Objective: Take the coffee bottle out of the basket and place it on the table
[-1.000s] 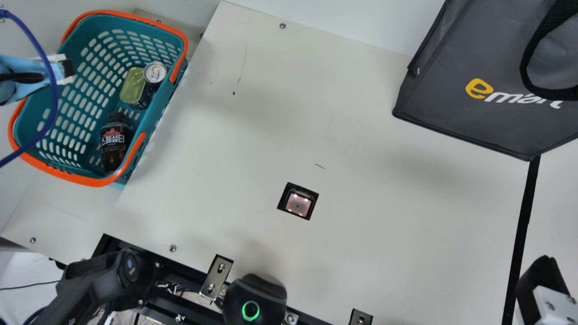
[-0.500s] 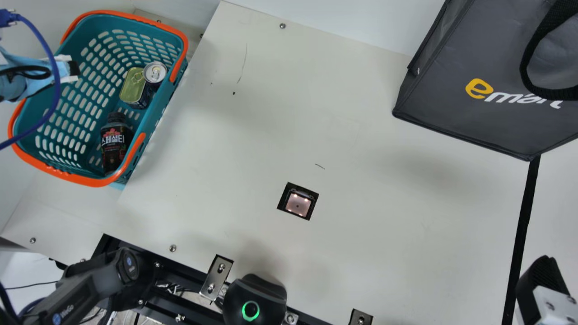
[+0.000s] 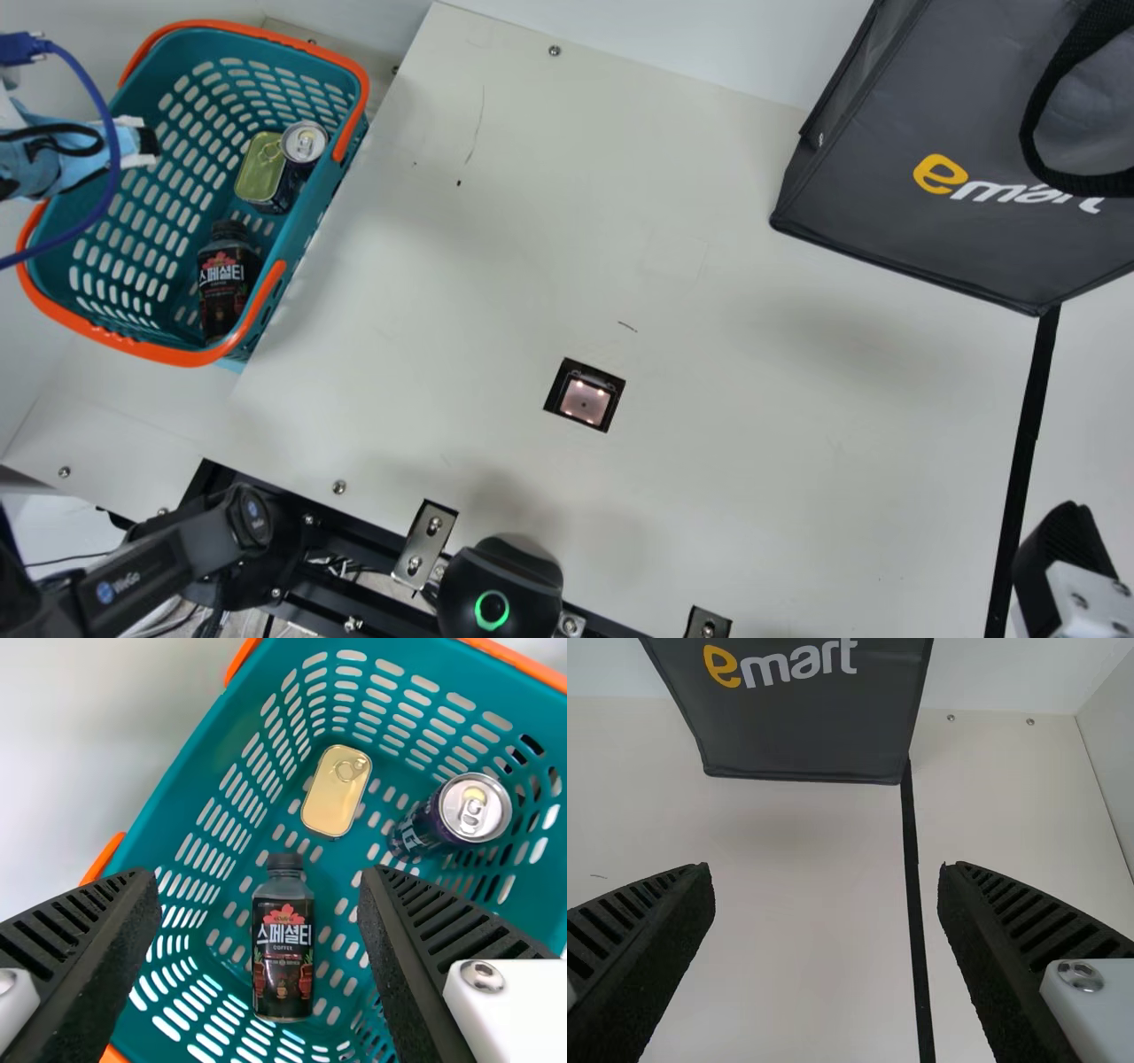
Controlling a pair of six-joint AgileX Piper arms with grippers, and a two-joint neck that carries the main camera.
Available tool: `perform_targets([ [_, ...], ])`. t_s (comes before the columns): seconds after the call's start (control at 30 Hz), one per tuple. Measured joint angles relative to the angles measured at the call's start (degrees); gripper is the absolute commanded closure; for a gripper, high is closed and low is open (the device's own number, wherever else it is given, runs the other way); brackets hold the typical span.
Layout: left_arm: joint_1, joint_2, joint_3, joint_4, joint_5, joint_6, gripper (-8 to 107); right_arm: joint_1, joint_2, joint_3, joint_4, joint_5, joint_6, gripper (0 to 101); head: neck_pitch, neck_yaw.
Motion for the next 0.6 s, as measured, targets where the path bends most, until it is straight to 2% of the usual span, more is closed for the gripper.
perform_targets([
  [0.37,1.7,2.9,1.0,-2.2,-2.1,4.3,9,0.0,0.0,0.0,0.0,0.0,0.0,10,0.0,0.1],
  [0.6,2.9,4.4,3.2,-4.7,-3.5,8.4,9,0.0,0.0,0.0,0.0,0.0,0.0,10,0.0,0.0],
])
